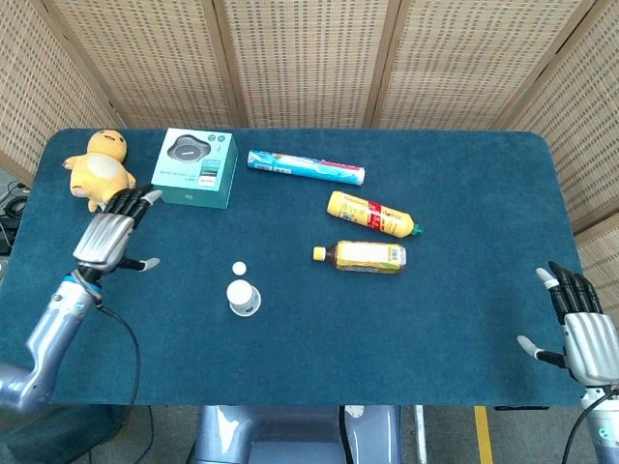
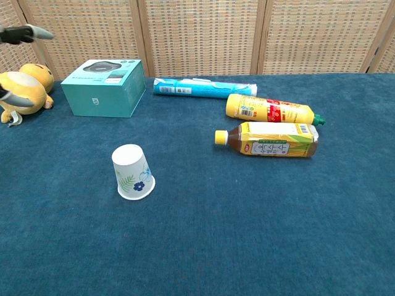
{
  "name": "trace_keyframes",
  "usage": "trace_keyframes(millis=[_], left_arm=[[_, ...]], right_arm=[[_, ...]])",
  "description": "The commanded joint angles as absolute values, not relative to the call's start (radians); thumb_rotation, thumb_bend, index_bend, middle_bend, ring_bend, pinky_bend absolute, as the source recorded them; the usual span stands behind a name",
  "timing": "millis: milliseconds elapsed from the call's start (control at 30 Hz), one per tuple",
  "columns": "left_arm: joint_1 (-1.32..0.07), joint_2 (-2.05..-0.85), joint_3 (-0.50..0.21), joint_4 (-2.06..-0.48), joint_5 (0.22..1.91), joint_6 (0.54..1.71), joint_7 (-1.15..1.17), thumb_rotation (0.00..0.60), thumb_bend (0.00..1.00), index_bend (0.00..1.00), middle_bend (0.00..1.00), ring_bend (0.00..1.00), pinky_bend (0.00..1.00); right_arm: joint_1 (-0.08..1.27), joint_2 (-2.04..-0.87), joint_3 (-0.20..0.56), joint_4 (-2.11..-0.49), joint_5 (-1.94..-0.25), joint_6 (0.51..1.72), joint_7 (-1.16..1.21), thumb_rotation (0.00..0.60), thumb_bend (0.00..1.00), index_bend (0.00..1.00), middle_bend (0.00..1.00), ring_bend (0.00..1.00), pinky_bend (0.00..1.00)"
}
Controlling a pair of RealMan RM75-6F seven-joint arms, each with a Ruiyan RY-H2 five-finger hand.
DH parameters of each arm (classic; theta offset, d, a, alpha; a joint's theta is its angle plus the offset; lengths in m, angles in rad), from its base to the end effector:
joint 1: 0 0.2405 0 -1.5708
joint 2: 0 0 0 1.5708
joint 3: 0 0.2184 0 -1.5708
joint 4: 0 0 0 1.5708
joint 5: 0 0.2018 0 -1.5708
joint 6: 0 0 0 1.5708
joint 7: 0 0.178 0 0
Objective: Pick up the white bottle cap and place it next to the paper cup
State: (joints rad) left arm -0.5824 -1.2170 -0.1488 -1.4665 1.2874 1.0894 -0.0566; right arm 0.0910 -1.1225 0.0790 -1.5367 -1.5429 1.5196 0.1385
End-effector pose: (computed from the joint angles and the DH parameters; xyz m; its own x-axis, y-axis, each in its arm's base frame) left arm -0.1967 0.3583 0.1047 0.3643 0.1073 0.9251 0.9138 -0.2327 -0.3329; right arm -0.2739 -0.2196 0.1639 0.3313 0.0621 0.9415 -0.9404 -0.0593 0.3349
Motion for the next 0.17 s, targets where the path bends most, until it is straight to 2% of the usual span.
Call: trace_keyframes(millis=[33,167], left_arm=[[-0.442,-1.151,-0.126,-1.588,1.230,1.259,0.010,0.600,0.07,0.00,0.00,0.00,0.00],[-0.349,-1.118,-0.091,-1.669,1.231,1.372,0.059,0.600,0.07,0.00,0.00,0.00,0.00]], right_arm=[[0.090,-1.125,0.081,-1.531,-1.547,1.528,0.123,0.600,0.00,0.07,0.00,0.00,0.00],[0.088,-1.126,0.083,-1.530,-1.549,1.537,0.114,0.600,0.00,0.07,0.00,0.00,0.00]])
